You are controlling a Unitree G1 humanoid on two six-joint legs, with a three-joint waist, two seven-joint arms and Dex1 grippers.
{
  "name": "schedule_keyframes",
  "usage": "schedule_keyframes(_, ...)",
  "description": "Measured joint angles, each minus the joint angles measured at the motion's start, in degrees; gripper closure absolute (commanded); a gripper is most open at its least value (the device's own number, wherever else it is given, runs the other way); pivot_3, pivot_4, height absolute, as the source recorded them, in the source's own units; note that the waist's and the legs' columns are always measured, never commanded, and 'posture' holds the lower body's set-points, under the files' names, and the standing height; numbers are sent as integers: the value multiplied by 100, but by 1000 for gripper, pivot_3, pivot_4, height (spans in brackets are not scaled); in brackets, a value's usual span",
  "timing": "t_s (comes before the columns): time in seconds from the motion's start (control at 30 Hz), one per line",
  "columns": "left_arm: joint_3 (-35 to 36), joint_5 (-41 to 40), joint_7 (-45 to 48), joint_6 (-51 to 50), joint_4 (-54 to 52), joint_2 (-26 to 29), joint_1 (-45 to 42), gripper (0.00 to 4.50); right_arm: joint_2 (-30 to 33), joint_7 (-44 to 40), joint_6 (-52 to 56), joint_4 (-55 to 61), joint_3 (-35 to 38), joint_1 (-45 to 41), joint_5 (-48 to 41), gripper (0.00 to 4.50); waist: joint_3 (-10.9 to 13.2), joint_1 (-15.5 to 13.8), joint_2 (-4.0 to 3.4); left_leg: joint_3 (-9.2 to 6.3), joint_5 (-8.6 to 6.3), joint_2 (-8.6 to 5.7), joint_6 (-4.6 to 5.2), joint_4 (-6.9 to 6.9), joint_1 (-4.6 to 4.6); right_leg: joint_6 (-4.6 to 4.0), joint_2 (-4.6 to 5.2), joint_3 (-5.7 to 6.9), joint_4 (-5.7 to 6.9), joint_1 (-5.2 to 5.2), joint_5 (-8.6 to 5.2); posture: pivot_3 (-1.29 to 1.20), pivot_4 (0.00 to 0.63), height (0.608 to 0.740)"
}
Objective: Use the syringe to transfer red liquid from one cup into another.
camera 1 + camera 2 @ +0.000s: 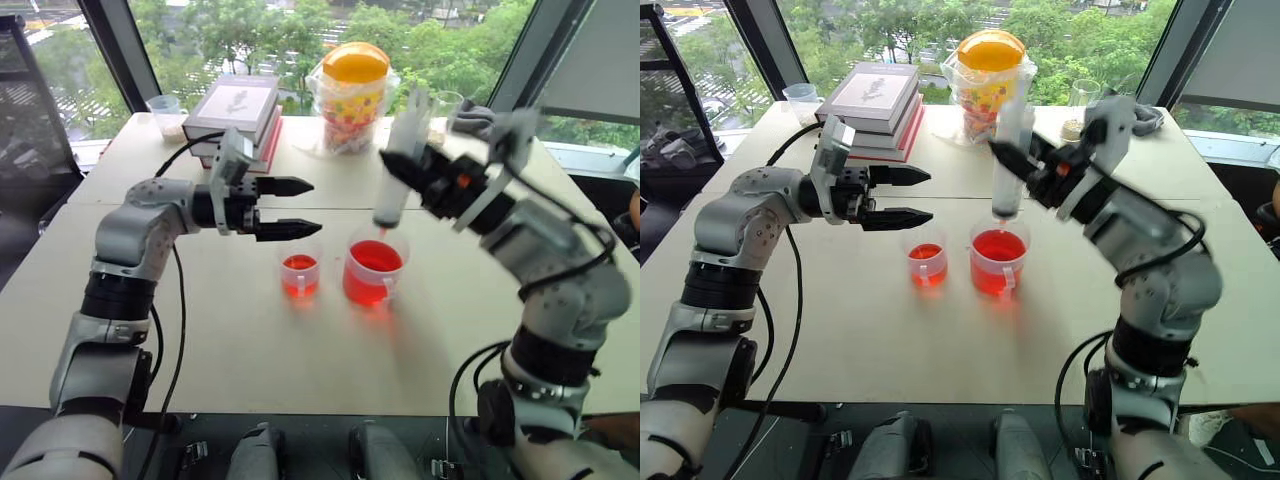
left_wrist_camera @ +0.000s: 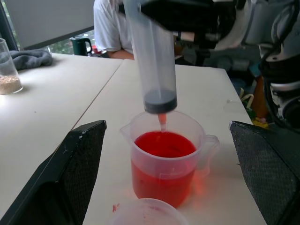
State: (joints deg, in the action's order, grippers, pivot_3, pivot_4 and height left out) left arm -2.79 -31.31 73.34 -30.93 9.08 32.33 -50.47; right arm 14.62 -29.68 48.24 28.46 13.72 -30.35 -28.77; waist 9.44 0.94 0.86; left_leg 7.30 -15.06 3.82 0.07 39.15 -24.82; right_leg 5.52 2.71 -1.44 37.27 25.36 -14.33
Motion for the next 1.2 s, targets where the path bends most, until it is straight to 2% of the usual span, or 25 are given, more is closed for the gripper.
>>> schedule_keyframes(0.1, -3, -5, 48, -6, 61, -75, -174, 151, -108, 31, -800, -101, -464, 559, 334, 3088, 0, 11, 0, 0, 2, -1, -2, 2, 1, 0, 0, -2, 0, -1, 0, 0, 150, 740)
schedule_keyframes(0.3, -39, -60, 142, -20, 205, -495, -511, 151, -198, 141, -1914, -501, -920, 831, 791, 3088, 0, 2, 0, -2, 3, -1, -4, 5, 3, 0, 0, -2, -1, -4, 0, 0, 150, 740)
schedule_keyframes(0.53, -163, 24, 218, 85, 614, -960, -904, 151, -189, 258, -2275, -638, -1058, 963, 867, 3088, 0, 0, 0, -3, 3, -1, -4, 4, 3, 0, -2, -2, -1, -3, 0, 0, 150, 740)
schedule_keyframes(0.97, -347, 307, 161, 266, 1125, -1555, -1116, 151, -31, 363, -2353, -641, -1178, 1015, 943, 3088, 0, -15, 0, -4, 3, -2, -3, 4, 4, 0, -2, -2, -2, -5, -1, 0, 150, 740)
schedule_keyframes(1.07, -322, 325, 60, 240, 1168, -1695, -1129, 1001, 10, 394, -2352, -643, -1157, 1033, 954, 3088, 0, -13, 0, -5, 3, -2, -3, 4, 4, 0, -2, -2, -2, -5, -1, 0, 150, 740)
schedule_keyframes(1.2, -305, 337, -83, 135, 1279, -1770, -1178, 3010, 15, 389, -2365, -635, -1229, 1072, 953, 3088, 0, 16, 0, -9, 3, -1, -3, 3, 5, 0, -5, -2, 0, -4, -1, 0, 150, 740)
